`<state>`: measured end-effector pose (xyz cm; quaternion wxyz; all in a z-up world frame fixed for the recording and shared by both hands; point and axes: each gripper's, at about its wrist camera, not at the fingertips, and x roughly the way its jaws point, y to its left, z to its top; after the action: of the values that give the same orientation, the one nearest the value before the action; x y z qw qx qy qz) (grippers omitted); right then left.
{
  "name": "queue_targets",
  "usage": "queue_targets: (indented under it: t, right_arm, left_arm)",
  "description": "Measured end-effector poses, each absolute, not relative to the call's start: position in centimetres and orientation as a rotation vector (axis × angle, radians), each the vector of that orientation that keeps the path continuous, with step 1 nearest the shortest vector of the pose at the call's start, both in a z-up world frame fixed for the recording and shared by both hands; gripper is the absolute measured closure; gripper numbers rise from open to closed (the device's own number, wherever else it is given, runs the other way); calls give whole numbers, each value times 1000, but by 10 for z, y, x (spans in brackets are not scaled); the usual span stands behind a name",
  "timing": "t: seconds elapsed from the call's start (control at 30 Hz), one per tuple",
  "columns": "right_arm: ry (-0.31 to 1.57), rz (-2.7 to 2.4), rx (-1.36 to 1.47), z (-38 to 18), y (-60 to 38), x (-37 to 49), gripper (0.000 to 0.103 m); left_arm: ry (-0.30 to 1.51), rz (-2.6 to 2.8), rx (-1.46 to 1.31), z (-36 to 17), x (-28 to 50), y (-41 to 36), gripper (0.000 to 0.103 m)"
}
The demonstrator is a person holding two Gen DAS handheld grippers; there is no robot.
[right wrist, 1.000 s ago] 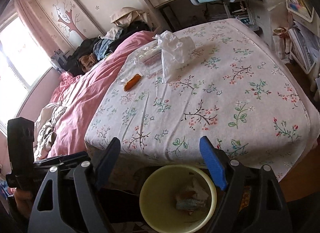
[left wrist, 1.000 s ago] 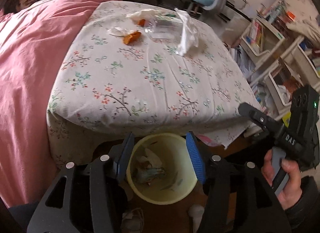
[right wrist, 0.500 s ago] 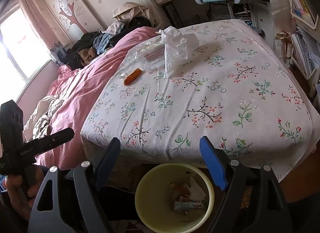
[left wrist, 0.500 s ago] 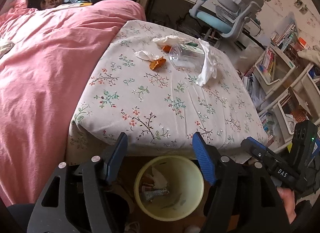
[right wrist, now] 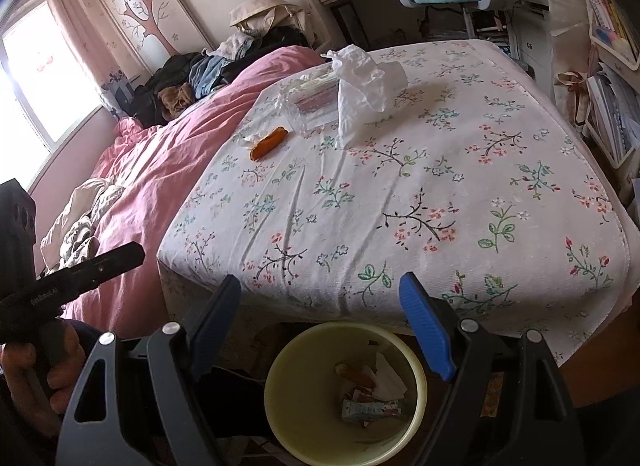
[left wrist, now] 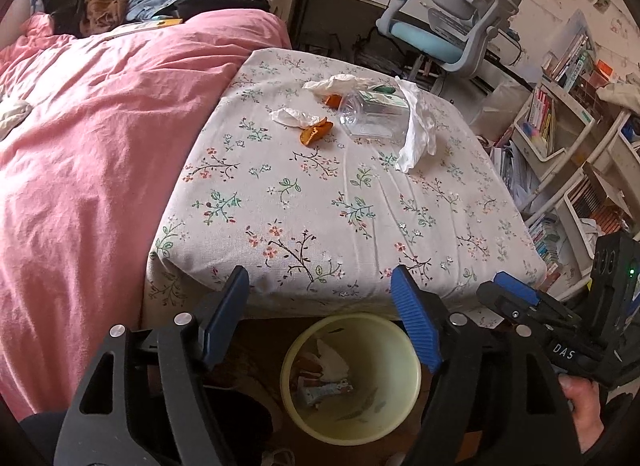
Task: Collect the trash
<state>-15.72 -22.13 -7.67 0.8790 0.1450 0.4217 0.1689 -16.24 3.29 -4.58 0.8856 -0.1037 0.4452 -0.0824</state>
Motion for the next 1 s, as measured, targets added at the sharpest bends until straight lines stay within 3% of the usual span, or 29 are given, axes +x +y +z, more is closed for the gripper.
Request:
queue_targets:
  t: [1.0]
  right_arm:
    - [879,352,295,-76,-216,-158,25]
  left_arm:
    - [921,-165,-217,-44,-163,34,28]
